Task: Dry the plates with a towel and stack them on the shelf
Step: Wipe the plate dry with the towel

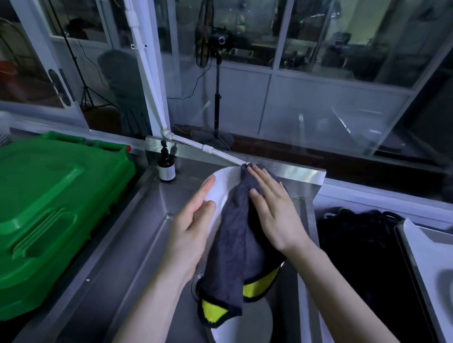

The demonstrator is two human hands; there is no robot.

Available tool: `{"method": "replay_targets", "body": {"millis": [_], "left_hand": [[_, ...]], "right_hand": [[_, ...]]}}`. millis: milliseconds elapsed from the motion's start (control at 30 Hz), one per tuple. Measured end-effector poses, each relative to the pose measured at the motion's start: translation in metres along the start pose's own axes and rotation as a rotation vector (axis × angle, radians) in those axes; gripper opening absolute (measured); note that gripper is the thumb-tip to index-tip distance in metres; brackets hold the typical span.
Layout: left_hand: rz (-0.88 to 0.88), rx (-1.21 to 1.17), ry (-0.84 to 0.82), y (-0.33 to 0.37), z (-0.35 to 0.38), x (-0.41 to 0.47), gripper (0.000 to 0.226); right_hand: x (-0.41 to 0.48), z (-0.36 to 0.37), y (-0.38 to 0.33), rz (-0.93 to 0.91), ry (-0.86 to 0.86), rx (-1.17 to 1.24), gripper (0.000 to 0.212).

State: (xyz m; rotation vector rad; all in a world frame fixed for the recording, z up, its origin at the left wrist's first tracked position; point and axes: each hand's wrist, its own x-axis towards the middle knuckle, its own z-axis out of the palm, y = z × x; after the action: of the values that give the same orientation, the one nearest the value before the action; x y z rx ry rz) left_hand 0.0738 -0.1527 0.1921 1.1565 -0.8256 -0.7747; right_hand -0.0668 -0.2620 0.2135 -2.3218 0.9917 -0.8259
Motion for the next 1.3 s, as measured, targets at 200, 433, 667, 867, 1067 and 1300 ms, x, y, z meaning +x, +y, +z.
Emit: {"method": "replay_targets", "body": {"millis": [200, 433, 667, 867, 1067, 1300], "left_hand": [[0.006, 0.007, -0.099, 0.002, -0.001, 0.003, 0.047], [-0.048, 0.017, 0.078, 0.005, -0.006, -0.001, 0.044], [-0.075, -0.197, 0.365, 0.019, -0.022, 0.009, 0.045], [-0.039, -0.200, 0.353, 0.020, 0.001, 0.015, 0.038], [-0.084, -0.198, 0.352, 0.023, -0.004, 0.022, 0.040], [-0.167, -0.228, 0.302, 0.028, -0.023, 0.009, 0.037]], "right_hand": [[-0.013, 0.002, -0.014, -0.275, -0.138, -0.088, 0.051], [0.003, -0.006, 0.009, -0.153, -0.058, -0.007, 0.046], [-0.076, 0.015, 0.024, -0.032, -0.020, 0.224, 0.051], [-0.102, 0.061, -0.023, -0.346, -0.099, -0.119, 0.054], [-0.085, 0.053, -0.026, -0.382, -0.056, -0.228, 0.051], [-0.051, 0.022, 0.007, -0.023, 0.112, 0.189, 0.049]]}}
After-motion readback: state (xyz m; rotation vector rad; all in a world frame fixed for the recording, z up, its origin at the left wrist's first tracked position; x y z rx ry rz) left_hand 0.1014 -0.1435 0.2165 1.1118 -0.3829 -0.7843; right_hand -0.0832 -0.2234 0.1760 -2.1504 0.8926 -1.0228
